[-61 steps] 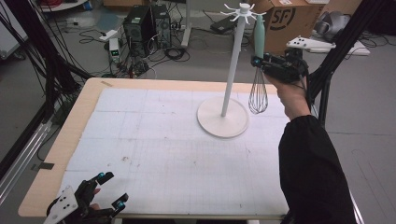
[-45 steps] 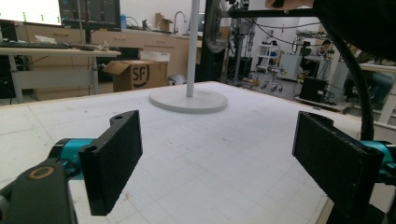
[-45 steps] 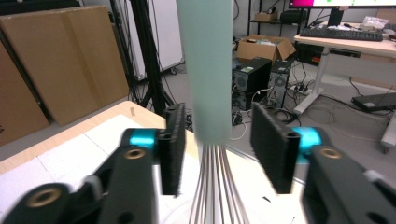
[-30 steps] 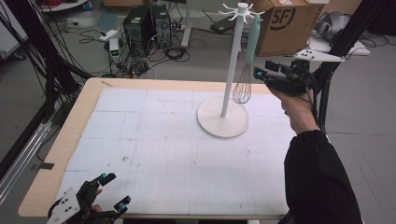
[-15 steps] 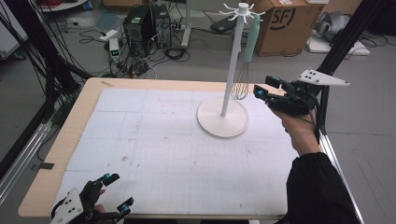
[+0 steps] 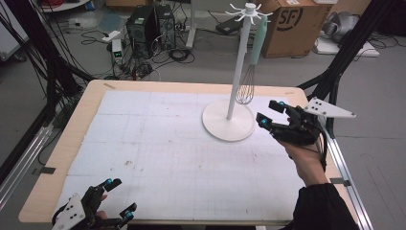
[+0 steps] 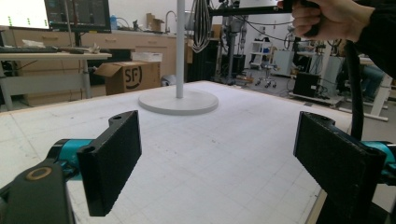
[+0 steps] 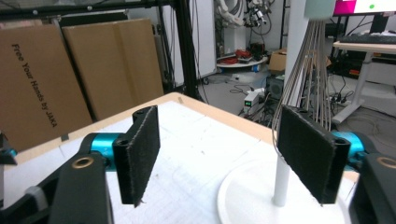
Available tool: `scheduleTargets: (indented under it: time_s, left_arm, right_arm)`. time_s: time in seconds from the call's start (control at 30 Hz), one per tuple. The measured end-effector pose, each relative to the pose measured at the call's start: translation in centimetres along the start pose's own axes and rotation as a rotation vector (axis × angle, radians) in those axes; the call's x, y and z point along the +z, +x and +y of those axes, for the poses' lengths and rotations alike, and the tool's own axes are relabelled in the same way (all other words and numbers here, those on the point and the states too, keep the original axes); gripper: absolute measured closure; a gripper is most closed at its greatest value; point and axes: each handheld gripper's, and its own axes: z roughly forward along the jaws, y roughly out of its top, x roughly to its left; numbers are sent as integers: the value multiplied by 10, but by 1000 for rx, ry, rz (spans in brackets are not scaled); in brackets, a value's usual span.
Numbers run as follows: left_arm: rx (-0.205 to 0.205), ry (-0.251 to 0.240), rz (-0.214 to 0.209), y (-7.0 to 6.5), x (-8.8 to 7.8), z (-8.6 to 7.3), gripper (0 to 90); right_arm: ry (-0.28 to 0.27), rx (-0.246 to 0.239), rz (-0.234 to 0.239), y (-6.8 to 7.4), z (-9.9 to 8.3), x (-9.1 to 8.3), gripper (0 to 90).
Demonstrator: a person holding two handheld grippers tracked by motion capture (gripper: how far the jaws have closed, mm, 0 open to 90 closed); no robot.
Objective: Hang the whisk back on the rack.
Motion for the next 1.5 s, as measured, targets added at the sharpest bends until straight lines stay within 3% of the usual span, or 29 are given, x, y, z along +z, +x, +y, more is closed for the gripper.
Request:
scheduleTargets:
  time_s: [0.23,0.5,0.7,0.8,1.1,1.5]
  left_arm:
    - [8,-5,15,-2,-5,0,157]
    - [13,8,43,3,-6,-3,156]
    - [32,0,93,3,-9,-4,143]
    - [34,5,106,3,-9,-4,130]
    - [34,12,101,2,-8,-5,130]
    - [38,15,101,2,-6,-6,130]
  right_arm:
    - [2,-3,3,15,-19,-5,229]
    - [10,-24,41,29,-34,-3,166]
    - [7,-38,35,36,-54,-4,158]
    - [4,-16,35,38,-66,-8,157]
    - [7,-31,11,48,-99,-23,157]
    - [-3,-63,10,66,-122,-37,157]
